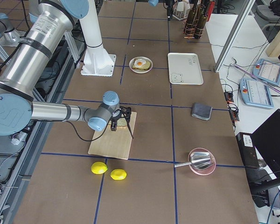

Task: Make sandwich and place on tray
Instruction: 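Grasp the bread slice on the wooden board with the right gripper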

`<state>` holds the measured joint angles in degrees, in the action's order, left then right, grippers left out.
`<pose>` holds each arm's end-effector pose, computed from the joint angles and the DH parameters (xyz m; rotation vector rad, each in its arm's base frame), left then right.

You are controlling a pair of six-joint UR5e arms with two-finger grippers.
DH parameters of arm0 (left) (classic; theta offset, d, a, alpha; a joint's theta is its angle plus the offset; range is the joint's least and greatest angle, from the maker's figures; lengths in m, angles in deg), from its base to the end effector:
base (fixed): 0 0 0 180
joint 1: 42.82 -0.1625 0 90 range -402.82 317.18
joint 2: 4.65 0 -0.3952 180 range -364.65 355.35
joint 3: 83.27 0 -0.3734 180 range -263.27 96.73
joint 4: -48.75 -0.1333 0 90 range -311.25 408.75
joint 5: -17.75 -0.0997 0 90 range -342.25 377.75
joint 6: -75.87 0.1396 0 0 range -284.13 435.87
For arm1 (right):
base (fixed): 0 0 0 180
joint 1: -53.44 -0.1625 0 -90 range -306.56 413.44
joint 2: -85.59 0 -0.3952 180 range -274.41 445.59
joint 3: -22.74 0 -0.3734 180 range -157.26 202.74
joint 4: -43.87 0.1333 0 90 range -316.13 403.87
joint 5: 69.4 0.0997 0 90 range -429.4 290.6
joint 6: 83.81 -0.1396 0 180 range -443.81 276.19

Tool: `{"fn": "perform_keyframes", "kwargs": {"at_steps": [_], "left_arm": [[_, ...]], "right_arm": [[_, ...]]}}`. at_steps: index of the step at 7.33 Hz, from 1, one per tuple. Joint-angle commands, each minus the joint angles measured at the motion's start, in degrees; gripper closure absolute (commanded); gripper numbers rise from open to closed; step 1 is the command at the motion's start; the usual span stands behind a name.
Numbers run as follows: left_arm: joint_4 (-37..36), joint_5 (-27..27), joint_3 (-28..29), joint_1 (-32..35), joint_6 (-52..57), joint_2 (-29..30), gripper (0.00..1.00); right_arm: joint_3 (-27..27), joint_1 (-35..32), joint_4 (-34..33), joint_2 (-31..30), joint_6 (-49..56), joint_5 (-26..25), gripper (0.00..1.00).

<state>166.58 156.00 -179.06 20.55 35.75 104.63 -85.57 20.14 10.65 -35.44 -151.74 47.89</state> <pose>0.2442 -0.5521 0.3539 0.2928 1.1217 0.1798 -0.2281 -0.2327 0.6032 -0.0502 -0.8766 0.0002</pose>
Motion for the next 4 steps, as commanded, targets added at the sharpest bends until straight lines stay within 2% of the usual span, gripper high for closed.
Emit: {"fn": "perform_keyframes", "kwargs": {"at_steps": [1, 4], "left_arm": [[0.12, 0.00, -0.18, 0.00, -0.04, -0.04, 0.00], [0.12, 0.00, -0.10, 0.00, -0.04, -0.04, 0.00]], "right_arm": [[0.12, 0.60, 0.00, -0.25, -0.36, 0.22, 0.26], [1.00, 0.52, 0.18, -0.43, -0.44, 0.13, 0.27]]}}
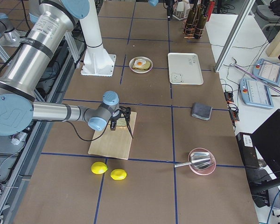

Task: Make sandwich and place on tray
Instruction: 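Grasp the bread slice on the wooden board with the right gripper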

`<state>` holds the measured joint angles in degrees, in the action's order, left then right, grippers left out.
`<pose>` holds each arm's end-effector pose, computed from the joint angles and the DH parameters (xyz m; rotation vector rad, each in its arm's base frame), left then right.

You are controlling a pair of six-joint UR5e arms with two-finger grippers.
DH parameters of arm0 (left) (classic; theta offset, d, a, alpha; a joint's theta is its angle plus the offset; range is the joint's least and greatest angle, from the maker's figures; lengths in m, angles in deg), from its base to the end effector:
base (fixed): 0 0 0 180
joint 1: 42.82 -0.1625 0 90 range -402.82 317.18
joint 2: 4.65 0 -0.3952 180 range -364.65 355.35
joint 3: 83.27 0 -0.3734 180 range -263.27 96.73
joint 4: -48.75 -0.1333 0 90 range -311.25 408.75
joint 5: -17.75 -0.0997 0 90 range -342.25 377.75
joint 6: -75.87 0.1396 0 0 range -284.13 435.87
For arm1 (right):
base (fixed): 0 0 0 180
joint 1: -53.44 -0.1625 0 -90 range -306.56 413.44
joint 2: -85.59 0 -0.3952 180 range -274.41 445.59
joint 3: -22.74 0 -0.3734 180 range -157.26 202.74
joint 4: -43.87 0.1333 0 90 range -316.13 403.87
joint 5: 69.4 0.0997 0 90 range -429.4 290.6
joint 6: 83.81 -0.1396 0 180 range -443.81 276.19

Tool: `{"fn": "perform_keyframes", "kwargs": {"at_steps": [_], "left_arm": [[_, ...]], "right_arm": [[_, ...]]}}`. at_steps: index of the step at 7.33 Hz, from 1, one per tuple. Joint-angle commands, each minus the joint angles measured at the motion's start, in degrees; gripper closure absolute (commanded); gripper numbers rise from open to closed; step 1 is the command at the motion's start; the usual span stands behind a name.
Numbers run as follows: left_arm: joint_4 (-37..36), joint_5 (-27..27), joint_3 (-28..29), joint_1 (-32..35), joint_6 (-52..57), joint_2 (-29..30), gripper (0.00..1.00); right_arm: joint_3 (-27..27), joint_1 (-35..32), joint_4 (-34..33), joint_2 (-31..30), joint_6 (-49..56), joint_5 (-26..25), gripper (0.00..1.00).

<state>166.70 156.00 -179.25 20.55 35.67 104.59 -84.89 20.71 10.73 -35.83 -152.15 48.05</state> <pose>0.2439 -0.5514 0.3524 0.2960 1.1237 0.1807 -0.2269 -0.2278 0.6112 -0.0688 -0.8627 0.0010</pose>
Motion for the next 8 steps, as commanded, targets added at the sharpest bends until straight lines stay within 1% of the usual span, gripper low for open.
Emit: {"fn": "perform_keyframes", "kwargs": {"at_steps": [1, 2, 3, 4, 8], "left_arm": [[0.00, 0.00, 0.17, 0.00, 0.12, 0.00, 0.00], [0.00, 0.00, 0.18, 0.00, 0.12, 0.00, 0.00], [0.00, 0.00, 0.35, 0.00, 0.12, 0.00, 0.00], [0.00, 0.00, 0.44, 0.00, 0.21, 0.00, 0.00], [0.09, -0.70, 0.61, 0.00, 0.30, 0.00, 0.00]], "right_arm": [[0.31, -0.05, 0.09, -0.04, -0.04, -0.03, 0.30], [0.31, -0.05, 0.09, -0.04, -0.04, -0.03, 0.40], [0.31, -0.05, 0.09, 0.05, -0.04, -0.03, 0.69], [0.31, -0.05, 0.09, 0.05, -0.04, -0.03, 1.00], [-0.74, -0.49, 0.18, 0.40, -0.12, -0.11, 1.00]]}}
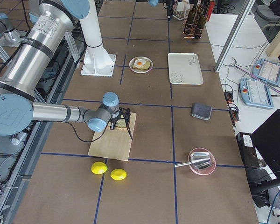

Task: Make sandwich and place on tray
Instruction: 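Grasp the bread slice on the wooden board with the right gripper, then lift the bread slice and carry it toward the white plate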

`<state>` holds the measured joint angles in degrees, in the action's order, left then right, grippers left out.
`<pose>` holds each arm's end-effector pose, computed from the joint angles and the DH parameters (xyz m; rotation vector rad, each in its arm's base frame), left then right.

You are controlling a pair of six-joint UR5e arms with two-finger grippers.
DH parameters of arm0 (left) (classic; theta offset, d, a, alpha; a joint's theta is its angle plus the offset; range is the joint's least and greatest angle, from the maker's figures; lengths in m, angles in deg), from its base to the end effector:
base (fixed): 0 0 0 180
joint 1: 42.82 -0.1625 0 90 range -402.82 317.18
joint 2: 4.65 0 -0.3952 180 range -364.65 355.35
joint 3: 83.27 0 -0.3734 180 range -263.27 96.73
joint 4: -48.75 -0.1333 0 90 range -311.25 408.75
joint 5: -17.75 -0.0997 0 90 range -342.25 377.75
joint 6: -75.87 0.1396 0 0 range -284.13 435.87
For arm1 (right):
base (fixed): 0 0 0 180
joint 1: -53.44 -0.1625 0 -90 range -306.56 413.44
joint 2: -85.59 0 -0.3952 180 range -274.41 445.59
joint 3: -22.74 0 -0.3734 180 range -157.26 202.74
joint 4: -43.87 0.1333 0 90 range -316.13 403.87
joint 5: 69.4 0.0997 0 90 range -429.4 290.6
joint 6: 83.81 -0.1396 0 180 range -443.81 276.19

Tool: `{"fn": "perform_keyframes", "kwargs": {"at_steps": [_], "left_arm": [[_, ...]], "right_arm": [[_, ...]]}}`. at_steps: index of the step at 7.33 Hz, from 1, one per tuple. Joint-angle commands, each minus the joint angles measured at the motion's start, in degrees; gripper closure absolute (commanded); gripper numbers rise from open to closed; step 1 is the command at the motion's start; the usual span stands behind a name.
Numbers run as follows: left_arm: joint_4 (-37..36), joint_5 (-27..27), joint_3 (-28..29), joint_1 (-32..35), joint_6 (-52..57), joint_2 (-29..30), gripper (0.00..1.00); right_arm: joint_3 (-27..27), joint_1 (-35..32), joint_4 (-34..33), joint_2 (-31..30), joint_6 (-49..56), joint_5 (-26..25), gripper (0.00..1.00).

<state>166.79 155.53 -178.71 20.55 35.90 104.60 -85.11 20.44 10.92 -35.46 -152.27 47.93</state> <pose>0.2442 -0.5539 0.3571 0.2969 1.1146 0.1768 -0.2286 -0.2310 0.6067 -0.0590 -0.8735 0.0046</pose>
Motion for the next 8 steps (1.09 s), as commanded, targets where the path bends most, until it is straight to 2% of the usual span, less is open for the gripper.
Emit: {"fn": "perform_keyframes", "kwargs": {"at_steps": [1, 5, 6, 7, 8], "left_arm": [[0.00, -0.23, 0.08, 0.00, 0.07, 0.09, 0.00], [0.27, -0.23, 0.08, 0.00, -0.02, 0.00, 0.00], [0.27, -0.32, 0.08, 0.00, -0.02, 0.00, 0.00], [0.27, -0.23, 0.08, 0.00, -0.11, 0.00, 0.00], [0.27, -0.23, 0.08, 0.00, -0.19, 0.00, 0.00]], "right_arm": [[-1.74, -0.31, -0.01, -0.24, -0.09, -0.26, 1.00], [-8.24, -7.07, 0.52, 1.51, -0.27, 1.31, 1.00], [-8.77, -8.56, 0.61, 4.91, -1.31, 2.45, 1.00], [-9.21, -8.57, 0.96, 10.78, -5.76, 3.42, 1.00], [-8.26, -8.49, 0.52, 20.23, -12.42, 3.61, 1.00]]}}
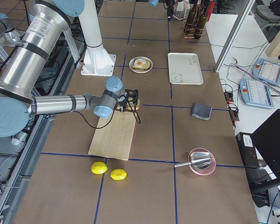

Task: Make sandwich and place on tray
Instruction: 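Lift the bread slice and carry it toward the white plate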

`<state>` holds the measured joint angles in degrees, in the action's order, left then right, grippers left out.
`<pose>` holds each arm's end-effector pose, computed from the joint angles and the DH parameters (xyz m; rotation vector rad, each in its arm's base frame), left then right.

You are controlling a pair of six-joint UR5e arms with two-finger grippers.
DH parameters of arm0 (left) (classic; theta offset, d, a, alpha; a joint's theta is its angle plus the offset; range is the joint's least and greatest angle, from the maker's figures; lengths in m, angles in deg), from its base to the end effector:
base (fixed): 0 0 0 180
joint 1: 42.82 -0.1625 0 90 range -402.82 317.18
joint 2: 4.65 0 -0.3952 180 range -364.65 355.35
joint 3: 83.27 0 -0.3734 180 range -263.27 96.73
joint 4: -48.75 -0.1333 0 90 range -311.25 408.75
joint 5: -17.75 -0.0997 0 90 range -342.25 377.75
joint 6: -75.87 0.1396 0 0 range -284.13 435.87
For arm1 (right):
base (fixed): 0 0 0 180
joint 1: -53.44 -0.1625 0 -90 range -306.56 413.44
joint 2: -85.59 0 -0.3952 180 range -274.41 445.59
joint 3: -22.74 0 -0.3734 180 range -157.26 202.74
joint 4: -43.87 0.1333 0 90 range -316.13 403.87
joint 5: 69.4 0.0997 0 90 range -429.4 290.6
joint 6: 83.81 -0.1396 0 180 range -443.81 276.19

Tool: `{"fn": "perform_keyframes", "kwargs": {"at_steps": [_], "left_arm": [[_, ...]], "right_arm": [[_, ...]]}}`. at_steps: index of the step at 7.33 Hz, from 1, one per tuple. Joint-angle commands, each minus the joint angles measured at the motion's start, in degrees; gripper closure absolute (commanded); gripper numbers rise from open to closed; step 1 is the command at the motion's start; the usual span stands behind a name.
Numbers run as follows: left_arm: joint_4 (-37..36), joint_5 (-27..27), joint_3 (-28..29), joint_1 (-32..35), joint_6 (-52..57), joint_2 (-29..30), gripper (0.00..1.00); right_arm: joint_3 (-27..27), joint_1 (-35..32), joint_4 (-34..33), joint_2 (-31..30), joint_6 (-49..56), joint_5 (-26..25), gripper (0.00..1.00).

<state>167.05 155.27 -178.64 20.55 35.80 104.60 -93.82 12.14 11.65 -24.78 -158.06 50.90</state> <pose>0.2441 -0.5545 0.3573 0.3015 1.1130 0.1745 -0.2483 -0.3018 0.4560 0.1048 -1.1781 0.0977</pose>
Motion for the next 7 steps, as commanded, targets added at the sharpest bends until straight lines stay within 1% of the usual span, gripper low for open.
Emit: {"fn": "perform_keyframes", "kwargs": {"at_steps": [1, 2, 3, 4, 5, 6, 7], "left_arm": [[0.00, 0.02, 0.00, 0.00, -0.09, -0.09, 0.00], [0.00, 0.02, 0.09, 0.00, -0.09, -0.18, 0.00], [0.00, 0.02, 0.09, 0.00, -0.18, -0.18, 0.00], [0.00, 0.02, 0.09, 0.00, -0.27, -0.18, 0.00], [0.00, 0.02, 0.09, 0.00, -0.27, -0.18, 0.00], [0.00, 0.02, 0.09, 0.00, -0.27, -0.18, 0.00], [0.00, 0.02, 0.18, 0.00, -0.18, -0.18, 0.00]], "right_arm": [[2.63, 0.07, -0.99, 16.78, -10.53, 0.64, 1.00], [5.53, 1.99, -1.78, 22.68, -12.31, 0.38, 1.00], [7.64, 4.01, -5.18, 29.01, -12.50, -0.58, 1.00], [9.49, 7.69, -9.22, 34.38, -12.50, -3.46, 1.00], [11.51, 13.73, -11.95, 39.04, -12.50, -10.19, 1.00], [14.06, 18.05, -14.24, 42.83, -12.50, -15.48, 1.00], [14.95, 19.66, -15.14, 43.83, -12.50, -16.84, 1.00]]}}
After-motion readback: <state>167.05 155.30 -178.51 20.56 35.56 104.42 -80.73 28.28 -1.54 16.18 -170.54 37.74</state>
